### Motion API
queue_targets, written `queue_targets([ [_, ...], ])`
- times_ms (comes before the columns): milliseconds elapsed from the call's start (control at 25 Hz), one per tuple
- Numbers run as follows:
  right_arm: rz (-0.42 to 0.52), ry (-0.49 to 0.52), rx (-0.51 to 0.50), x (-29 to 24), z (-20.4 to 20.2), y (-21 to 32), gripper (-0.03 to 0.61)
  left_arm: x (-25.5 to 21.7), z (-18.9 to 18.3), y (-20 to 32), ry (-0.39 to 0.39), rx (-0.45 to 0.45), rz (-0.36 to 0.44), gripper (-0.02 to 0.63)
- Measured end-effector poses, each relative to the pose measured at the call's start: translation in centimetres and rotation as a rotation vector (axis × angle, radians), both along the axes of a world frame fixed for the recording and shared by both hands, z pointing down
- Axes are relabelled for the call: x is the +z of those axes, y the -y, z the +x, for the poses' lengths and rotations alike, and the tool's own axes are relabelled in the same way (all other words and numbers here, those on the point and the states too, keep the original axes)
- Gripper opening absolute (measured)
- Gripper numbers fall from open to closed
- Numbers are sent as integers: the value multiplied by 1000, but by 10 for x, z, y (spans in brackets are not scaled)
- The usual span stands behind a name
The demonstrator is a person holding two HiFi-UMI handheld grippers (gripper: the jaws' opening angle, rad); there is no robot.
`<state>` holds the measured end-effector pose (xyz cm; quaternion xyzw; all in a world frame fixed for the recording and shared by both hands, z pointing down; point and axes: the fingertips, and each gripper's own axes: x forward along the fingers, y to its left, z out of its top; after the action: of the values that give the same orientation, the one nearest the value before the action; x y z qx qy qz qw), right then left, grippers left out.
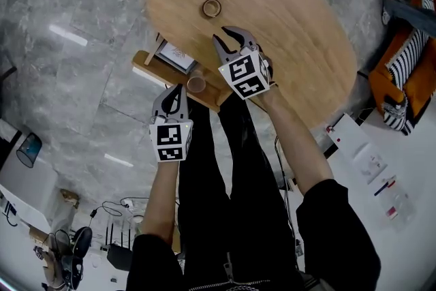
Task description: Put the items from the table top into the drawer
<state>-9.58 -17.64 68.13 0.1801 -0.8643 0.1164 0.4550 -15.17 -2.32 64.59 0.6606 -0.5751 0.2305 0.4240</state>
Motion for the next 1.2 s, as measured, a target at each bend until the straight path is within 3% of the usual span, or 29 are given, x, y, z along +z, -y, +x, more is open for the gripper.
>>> queue_targets([
  [520,30,-178,-256,41,-35,26,127,4,-14,-6,-9,-54,-19,14],
  [920,14,-283,-342,70,-33,28,126,9,-25,-15,-6,-112,-32,14],
  [1000,23,-298,-348,72,-31,28,58,9,-25,-18,-3,-119,-34,14],
  [1200,34,-297,-365,69,-23,22,41,8,-19,-20,4,-126,-30,14],
])
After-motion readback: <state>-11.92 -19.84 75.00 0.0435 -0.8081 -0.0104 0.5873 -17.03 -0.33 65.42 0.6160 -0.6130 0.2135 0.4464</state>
